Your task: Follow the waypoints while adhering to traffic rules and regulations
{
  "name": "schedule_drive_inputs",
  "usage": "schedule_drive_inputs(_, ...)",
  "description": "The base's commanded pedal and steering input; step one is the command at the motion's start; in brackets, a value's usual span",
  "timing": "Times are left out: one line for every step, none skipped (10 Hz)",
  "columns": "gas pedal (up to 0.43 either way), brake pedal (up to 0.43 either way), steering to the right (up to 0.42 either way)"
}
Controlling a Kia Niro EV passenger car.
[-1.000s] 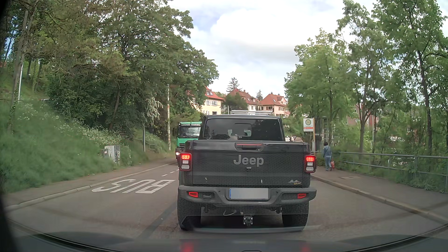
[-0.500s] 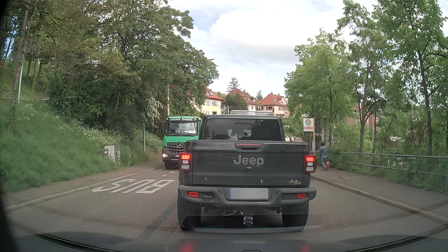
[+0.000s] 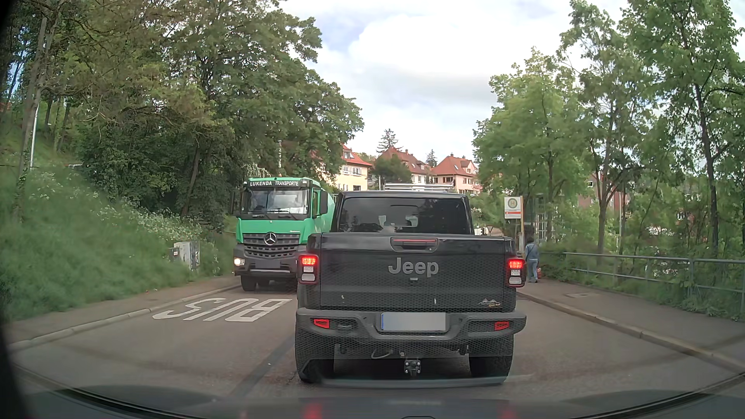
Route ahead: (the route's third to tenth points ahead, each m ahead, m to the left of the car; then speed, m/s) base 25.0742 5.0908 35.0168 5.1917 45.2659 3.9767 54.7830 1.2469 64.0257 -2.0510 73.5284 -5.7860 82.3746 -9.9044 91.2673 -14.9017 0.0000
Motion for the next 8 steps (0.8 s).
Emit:
schedule_drive_inputs(0.000,0.000,0.004)
schedule_drive_inputs(0.000,0.000,0.004)
schedule_drive_inputs(0.000,0.000,0.004)
schedule_drive_inputs(0.000,0.000,0.004)
schedule_drive_inputs(0.000,0.000,0.004)
schedule_drive_inputs(0.000,0.000,0.004)
schedule_drive_inputs(0.000,0.000,0.004)
schedule_drive_inputs(0.000,0.000,0.004)
